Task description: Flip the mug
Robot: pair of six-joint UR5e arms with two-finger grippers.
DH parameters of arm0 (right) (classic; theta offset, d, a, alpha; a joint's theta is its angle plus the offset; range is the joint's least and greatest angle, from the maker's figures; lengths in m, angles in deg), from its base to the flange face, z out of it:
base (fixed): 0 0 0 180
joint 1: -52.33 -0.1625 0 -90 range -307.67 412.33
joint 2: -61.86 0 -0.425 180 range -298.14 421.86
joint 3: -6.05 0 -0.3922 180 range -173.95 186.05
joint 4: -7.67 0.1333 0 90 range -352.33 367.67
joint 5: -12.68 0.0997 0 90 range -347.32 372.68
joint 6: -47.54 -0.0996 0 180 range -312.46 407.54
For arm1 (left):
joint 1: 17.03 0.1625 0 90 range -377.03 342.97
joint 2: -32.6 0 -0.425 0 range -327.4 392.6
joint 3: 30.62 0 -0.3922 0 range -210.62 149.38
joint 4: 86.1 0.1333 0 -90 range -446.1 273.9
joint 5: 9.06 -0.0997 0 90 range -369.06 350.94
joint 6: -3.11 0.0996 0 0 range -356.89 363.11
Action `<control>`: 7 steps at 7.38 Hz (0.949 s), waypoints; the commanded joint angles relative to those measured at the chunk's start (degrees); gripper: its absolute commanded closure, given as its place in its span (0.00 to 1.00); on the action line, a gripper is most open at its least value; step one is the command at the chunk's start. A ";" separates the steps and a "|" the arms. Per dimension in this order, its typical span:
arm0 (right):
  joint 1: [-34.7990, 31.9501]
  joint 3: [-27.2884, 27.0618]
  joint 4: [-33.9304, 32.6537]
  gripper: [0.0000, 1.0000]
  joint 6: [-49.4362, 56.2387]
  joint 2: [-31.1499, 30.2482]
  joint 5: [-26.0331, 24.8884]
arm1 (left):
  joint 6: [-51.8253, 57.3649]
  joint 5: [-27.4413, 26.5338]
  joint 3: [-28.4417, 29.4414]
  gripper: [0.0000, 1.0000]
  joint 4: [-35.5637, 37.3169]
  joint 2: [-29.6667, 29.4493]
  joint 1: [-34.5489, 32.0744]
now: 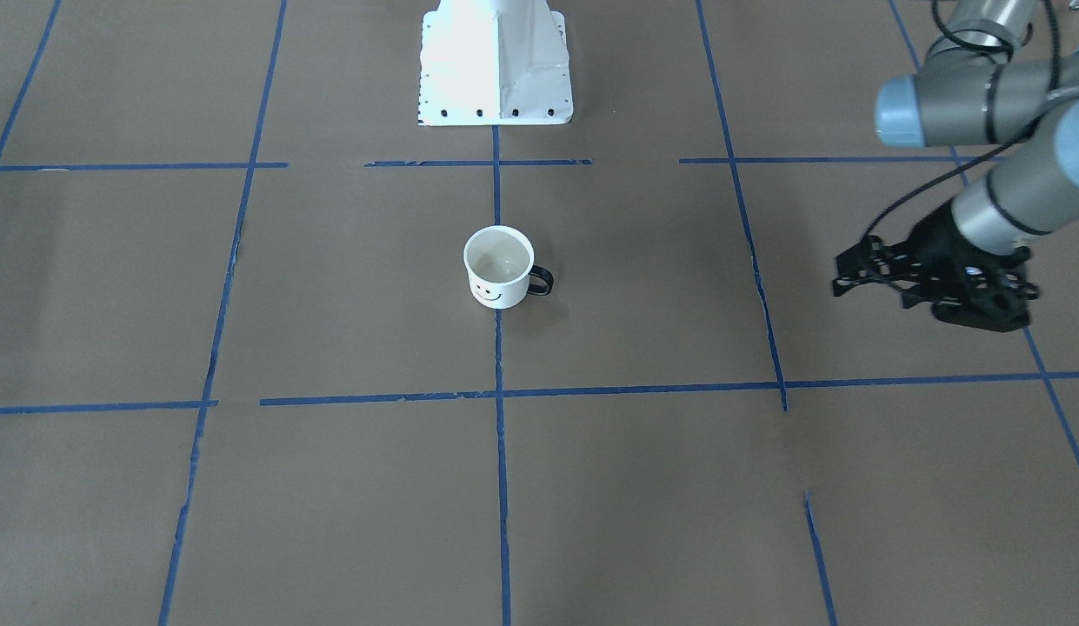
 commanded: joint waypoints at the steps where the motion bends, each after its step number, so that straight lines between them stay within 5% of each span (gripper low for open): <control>1: 0.00 0.00 0.00 0.00 0.00 0.03 0.00 | 20.86 -6.09 2.93 0.00 0.06 11.04 -12.92; 7: 0.00 0.00 0.00 0.00 0.00 0.03 0.00 | 20.53 -2.67 3.38 0.00 0.06 14.07 -19.47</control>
